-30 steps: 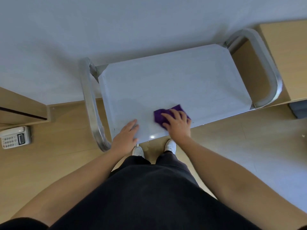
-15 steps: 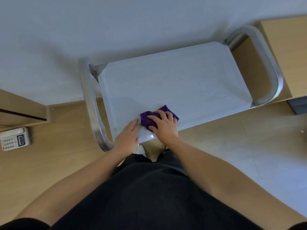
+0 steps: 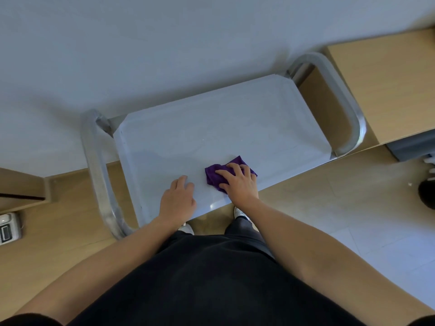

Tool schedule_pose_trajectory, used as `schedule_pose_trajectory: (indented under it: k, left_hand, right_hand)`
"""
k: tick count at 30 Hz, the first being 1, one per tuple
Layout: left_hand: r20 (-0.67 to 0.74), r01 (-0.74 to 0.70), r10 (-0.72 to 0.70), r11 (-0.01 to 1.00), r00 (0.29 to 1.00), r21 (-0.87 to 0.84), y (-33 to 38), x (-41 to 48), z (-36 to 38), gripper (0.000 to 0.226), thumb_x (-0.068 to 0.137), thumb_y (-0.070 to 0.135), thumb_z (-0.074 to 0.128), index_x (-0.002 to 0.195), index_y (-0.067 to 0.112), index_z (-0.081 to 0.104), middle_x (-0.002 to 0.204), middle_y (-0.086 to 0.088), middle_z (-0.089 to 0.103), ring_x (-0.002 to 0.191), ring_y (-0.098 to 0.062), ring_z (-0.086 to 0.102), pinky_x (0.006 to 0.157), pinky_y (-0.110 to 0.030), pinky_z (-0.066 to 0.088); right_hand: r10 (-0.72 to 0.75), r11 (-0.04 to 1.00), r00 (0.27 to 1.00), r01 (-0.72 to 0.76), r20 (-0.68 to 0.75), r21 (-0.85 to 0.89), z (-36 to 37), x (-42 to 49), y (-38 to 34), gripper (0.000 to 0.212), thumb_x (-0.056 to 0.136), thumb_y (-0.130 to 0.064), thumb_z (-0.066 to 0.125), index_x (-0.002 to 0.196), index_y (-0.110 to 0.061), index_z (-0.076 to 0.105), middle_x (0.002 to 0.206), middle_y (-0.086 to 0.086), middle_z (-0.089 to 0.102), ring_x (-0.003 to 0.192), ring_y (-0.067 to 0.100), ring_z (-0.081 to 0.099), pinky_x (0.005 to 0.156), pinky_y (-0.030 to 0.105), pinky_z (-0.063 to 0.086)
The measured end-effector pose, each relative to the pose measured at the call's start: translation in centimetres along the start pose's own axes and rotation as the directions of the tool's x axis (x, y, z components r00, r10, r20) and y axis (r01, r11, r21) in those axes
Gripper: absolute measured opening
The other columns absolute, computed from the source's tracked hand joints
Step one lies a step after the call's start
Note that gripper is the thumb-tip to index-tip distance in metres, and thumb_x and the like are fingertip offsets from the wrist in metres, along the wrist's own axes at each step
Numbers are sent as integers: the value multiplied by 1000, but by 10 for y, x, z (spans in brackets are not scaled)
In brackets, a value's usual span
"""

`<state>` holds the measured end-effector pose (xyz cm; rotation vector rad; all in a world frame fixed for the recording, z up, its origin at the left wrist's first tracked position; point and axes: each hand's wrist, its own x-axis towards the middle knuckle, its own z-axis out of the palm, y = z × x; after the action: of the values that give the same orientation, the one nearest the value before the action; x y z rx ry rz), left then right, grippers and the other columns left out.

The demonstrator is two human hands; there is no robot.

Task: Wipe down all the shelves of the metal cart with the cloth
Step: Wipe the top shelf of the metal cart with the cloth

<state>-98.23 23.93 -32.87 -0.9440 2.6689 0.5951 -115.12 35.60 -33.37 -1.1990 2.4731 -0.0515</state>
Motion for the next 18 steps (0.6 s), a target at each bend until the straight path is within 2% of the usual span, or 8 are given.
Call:
schedule_pose_trajectory:
  k: [4,9,16,18]
  left_hand:
    - [-18,-101,101,995,995,-5,53,30,-4,42,91,17,52,133,12,54,150,-9,37,136,-26,37,94,-38,49]
    - [22,-152,151,988,988,25,119,68,1,45,94,22,49,138,14,46,154,-8,30,140,-25,30,98,-37,46]
    - [52,-77,75,996,996,40,187,109,24,45,93,23,53,134,7,46,154,-15,27,141,-31,28,91,-38,49]
    - [48,-45,43,999,998,28,196,113,30,43,92,21,55,132,6,49,153,-15,29,140,-31,30,87,-37,52]
  right_hand:
    - [47,999,999,-47,2,13,-13,14,46,42,95,-44,49,136,-44,42,147,-6,36,132,27,27,104,44,30]
    - [91,996,996,-91,9,7,-34,29,119,43,95,-45,48,137,-44,41,147,-5,35,133,28,26,104,45,30]
    - [253,964,967,-250,-23,88,-76,55,265,43,91,-46,55,133,-43,47,143,-3,38,129,31,30,103,53,34]
    - [274,958,961,-270,-32,100,-80,58,286,42,92,-46,55,133,-43,47,142,-4,39,128,31,31,102,54,34]
